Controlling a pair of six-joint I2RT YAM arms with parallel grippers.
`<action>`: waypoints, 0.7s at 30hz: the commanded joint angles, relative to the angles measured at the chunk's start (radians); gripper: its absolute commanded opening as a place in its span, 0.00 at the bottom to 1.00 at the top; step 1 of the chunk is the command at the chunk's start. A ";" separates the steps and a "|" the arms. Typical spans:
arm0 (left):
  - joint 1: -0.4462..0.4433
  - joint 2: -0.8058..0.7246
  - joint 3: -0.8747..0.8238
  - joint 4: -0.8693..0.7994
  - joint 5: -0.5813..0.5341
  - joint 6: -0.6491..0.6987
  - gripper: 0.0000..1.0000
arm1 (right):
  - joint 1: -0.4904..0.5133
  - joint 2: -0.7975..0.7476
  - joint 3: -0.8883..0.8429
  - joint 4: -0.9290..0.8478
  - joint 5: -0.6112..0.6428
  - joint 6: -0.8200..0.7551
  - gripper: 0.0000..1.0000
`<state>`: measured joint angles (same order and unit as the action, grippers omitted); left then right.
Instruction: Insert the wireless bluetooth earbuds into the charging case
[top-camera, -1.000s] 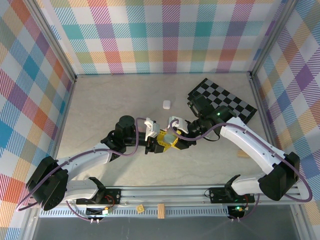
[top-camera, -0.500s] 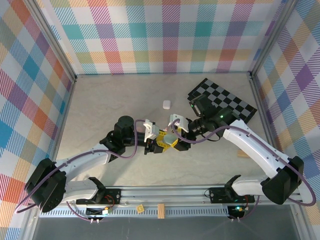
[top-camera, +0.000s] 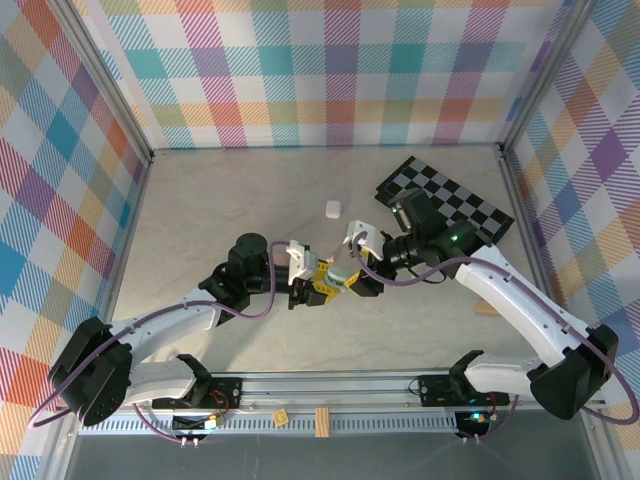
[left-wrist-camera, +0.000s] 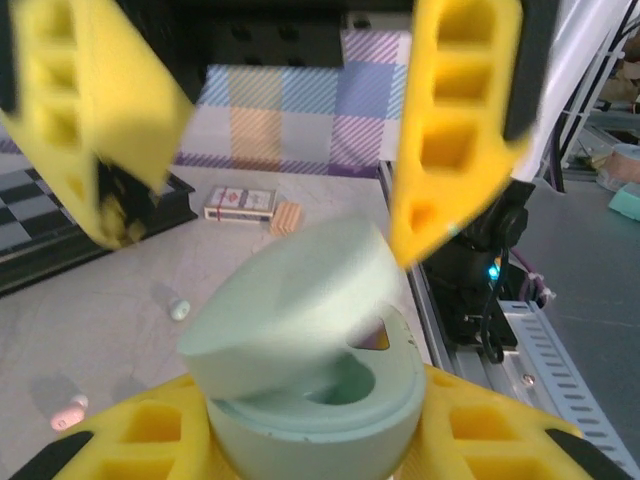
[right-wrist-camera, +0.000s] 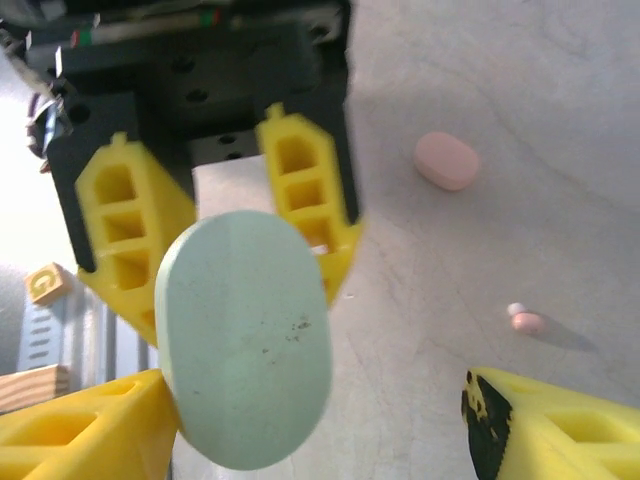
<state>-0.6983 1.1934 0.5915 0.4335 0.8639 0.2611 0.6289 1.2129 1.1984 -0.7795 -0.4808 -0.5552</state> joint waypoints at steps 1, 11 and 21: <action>-0.013 -0.028 -0.012 -0.004 0.067 0.032 0.34 | -0.025 -0.025 -0.009 0.078 0.007 0.035 0.75; -0.011 -0.024 -0.021 0.036 0.037 0.001 0.33 | -0.054 -0.101 -0.087 0.188 -0.017 0.068 0.96; 0.003 0.018 -0.068 0.209 0.000 -0.087 0.33 | -0.276 -0.341 -0.374 0.643 -0.184 0.527 0.99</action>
<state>-0.6979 1.2034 0.5423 0.5323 0.8639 0.2050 0.3985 0.9028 0.8780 -0.3351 -0.6086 -0.2440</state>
